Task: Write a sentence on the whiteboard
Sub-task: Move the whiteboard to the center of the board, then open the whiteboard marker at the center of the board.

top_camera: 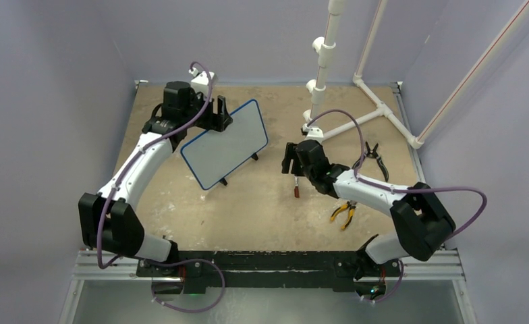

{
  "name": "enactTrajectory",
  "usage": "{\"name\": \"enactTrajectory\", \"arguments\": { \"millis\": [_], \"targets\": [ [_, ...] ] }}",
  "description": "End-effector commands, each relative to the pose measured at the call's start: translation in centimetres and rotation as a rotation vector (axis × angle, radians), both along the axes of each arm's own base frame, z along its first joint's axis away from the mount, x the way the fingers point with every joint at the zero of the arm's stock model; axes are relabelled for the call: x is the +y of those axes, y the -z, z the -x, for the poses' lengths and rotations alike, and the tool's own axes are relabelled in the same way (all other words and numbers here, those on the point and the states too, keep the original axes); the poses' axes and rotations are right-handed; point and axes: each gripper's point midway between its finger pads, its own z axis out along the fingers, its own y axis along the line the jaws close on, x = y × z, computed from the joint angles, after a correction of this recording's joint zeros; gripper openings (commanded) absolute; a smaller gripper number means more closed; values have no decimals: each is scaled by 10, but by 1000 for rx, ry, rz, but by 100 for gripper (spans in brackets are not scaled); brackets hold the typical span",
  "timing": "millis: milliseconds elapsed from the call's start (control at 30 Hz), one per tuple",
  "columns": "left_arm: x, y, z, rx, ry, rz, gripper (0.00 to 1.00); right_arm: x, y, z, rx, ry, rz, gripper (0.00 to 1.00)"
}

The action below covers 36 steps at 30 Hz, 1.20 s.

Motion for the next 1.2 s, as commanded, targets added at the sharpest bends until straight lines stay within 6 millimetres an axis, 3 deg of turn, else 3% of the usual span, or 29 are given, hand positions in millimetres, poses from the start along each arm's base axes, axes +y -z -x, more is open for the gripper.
{"name": "enactTrajectory", "arguments": {
  "millis": [0,167,433,600,833,867,1000,1167],
  "targets": [
    [14,-35,1,-106,-60,-15,72,-4,-5,-11,-4,52,23,72],
    [19,-38,9,-132,-81,-10,72,-17,12,-8,25,86,90,72],
    [25,-63,26,-272,-111,38,70,-13,40,-7,93,70,132,66],
    [42,-64,35,-345,-202,48,70,-12,50,-9,113,65,148,55],
    [46,-59,41,-349,-209,38,70,-14,62,-11,153,91,188,32],
    [48,-59,41,-343,-223,28,69,-14,60,-12,150,97,182,30],
    [55,-72,41,-358,-264,37,69,-13,43,-14,115,117,139,3],
    [31,-104,51,-388,-154,137,68,-2,-7,-17,18,80,35,0]
  ]
}}
